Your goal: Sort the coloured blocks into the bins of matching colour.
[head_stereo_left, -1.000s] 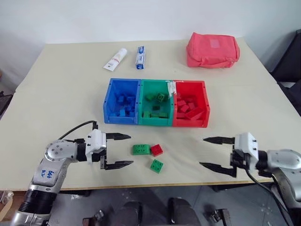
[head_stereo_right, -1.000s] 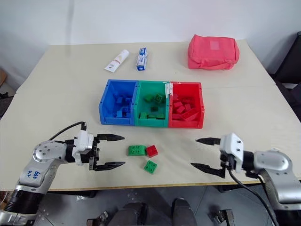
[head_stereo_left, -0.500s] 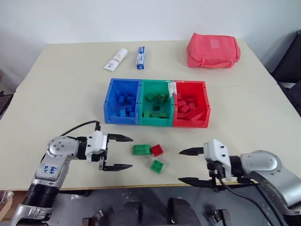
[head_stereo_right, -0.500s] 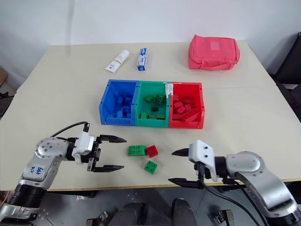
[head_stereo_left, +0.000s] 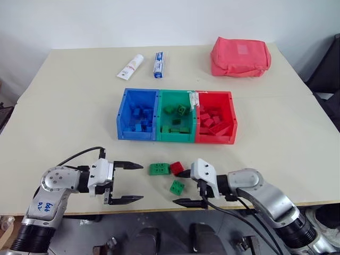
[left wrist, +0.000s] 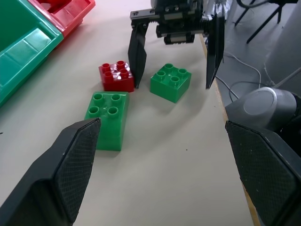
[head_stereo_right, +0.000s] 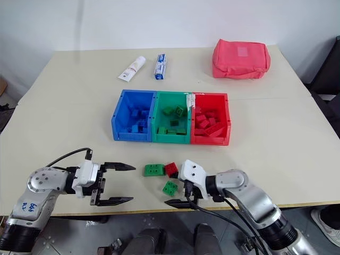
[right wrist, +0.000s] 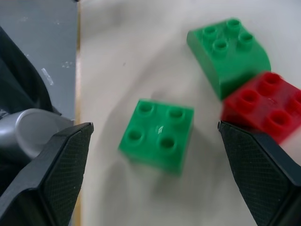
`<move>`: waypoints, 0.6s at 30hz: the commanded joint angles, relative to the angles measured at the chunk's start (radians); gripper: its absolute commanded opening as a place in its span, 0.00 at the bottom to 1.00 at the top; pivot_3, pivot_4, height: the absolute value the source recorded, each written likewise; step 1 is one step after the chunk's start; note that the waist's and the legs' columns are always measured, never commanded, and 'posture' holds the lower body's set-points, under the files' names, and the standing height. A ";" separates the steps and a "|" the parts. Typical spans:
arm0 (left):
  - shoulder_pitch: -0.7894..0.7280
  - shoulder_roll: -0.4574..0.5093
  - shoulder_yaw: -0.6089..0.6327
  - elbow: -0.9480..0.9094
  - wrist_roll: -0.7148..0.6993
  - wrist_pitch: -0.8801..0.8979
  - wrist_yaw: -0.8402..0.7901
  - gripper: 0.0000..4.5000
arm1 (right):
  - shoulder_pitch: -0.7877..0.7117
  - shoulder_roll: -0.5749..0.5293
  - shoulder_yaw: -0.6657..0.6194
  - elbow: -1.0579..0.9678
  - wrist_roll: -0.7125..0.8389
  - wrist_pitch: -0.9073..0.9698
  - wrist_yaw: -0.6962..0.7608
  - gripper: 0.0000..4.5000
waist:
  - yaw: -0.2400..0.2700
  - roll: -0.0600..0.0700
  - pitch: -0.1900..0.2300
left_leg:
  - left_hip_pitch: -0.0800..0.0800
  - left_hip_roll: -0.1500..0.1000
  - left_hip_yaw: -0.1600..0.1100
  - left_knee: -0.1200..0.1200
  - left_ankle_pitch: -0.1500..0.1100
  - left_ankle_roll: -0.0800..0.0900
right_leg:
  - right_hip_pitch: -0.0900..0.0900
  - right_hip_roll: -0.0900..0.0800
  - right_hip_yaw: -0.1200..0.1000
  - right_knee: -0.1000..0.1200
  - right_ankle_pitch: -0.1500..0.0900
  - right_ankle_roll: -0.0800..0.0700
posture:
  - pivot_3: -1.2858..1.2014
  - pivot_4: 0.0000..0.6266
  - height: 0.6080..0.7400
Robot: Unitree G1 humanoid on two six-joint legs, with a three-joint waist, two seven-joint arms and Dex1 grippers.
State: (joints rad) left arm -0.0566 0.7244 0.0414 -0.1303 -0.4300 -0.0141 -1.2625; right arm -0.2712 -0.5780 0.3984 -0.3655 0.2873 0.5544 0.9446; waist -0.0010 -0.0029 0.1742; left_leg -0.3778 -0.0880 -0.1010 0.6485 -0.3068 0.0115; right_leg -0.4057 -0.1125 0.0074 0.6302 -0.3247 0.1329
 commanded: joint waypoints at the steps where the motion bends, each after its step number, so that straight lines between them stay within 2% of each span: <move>1: 0.014 0.014 0.032 -0.049 -0.034 0.014 0.005 1.00 | -0.005 0.020 0.018 0.019 -0.019 -0.019 -0.007 0.99 | 0.000 0.000 0.000 | 0.000 0.000 0.000 0.000 0.000 0.000 | 0.000 0.000 0.000 0.000 0.000 0.000 | 0.52 0.24 1.00; 4: 0.011 0.016 0.028 -0.055 -0.032 0.018 0.001 1.00 | -0.006 0.028 0.015 0.029 -0.026 -0.028 -0.007 0.85 | 0.000 0.000 0.000 | 0.000 0.000 0.000 0.000 0.000 0.000 | 0.000 0.000 0.000 0.000 0.000 0.000 | 0.52 0.24 1.00; 10: 0.007 0.006 0.026 -0.047 -0.023 0.013 0.012 1.00 | 0.013 0.005 -0.023 0.017 0.001 -0.049 0.024 0.39 | 0.000 0.000 0.000 | 0.000 0.000 0.000 0.000 0.000 0.000 | 0.000 0.000 0.000 0.000 0.000 0.000 | 0.52 0.24 1.00; 11: 0.007 0.005 0.025 -0.045 -0.021 0.010 0.014 1.00 | 0.016 0.002 -0.029 0.016 0.006 -0.047 0.027 0.35 | 0.000 0.000 0.000 | 0.000 0.000 0.000 0.000 0.000 0.000 | 0.000 0.000 0.000 0.000 0.000 0.000 | 0.52 0.24 1.00; 14: 0.005 -0.023 0.036 -0.034 -0.014 -0.009 0.053 1.00 | 0.032 -0.034 -0.089 -0.013 0.068 -0.039 0.077 0.34 | 0.001 0.000 0.000 | 0.000 0.000 0.000 0.000 0.000 0.000 | 0.000 0.000 -0.001 0.000 0.000 0.000 | 0.52 0.24 1.00; 18: 0.010 -0.088 0.088 -0.047 -0.041 0.025 0.180 1.00 | -0.035 -0.023 -0.274 -0.049 0.284 0.073 0.076 0.34 | 0.001 0.000 0.000 | 0.000 0.000 0.000 0.001 0.000 0.000 | 0.001 0.000 -0.001 0.000 0.000 0.000 | 0.52 0.24 1.00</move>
State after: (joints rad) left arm -0.0494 0.6482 0.0885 -0.1495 -0.4446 0.0045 -1.1336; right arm -0.2669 -0.6166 0.2143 -0.3616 0.4661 0.5861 1.0302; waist -0.0004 -0.0030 0.1742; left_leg -0.3778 -0.0881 -0.1009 0.6493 -0.3068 0.0117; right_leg -0.4050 -0.1123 0.0069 0.6300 -0.3245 0.1332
